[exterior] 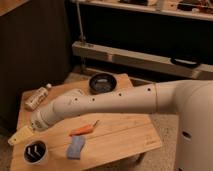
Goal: Place the pepper in the ceramic bowl
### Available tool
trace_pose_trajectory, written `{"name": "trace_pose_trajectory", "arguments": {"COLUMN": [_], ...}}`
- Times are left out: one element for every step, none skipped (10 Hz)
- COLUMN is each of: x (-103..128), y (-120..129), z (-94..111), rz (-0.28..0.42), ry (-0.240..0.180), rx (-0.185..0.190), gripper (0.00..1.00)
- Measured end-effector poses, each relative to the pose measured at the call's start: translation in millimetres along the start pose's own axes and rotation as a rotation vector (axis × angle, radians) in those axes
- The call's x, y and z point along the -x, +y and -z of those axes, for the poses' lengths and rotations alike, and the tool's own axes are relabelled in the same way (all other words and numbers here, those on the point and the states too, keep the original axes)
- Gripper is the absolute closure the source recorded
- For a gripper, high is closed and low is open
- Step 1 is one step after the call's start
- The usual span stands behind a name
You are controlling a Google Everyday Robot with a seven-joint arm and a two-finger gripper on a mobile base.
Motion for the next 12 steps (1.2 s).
{"name": "trace_pose_trajectory", "arguments": {"x": [0,0,0,1,0,3,5,8,10,12,13,12], "y": [0,0,0,0,0,-1,-3,-5,-6,-5,-5,-5], "z": [0,0,0,1,2,14,32,54,66,79,81,81], "rz": [0.000,0.000,0.000,0.005,0.010,0.069,0.154,0.248,0.303,0.361,0.374,0.373], "ry": [0.000,0.000,0.000,0.005,0.017,0.078,0.139,0.187,0.218,0.251,0.258,0.260], "rx": [0.000,0.000,0.000,-0.006,-0.015,-0.066,-0.105,-0.138,-0.155,-0.170,-0.174,-0.173], "gripper": [0.20,0.20,0.20,0.20,0.20,0.20,0.20,0.20,0.20,0.20,0.20,0.20]}}
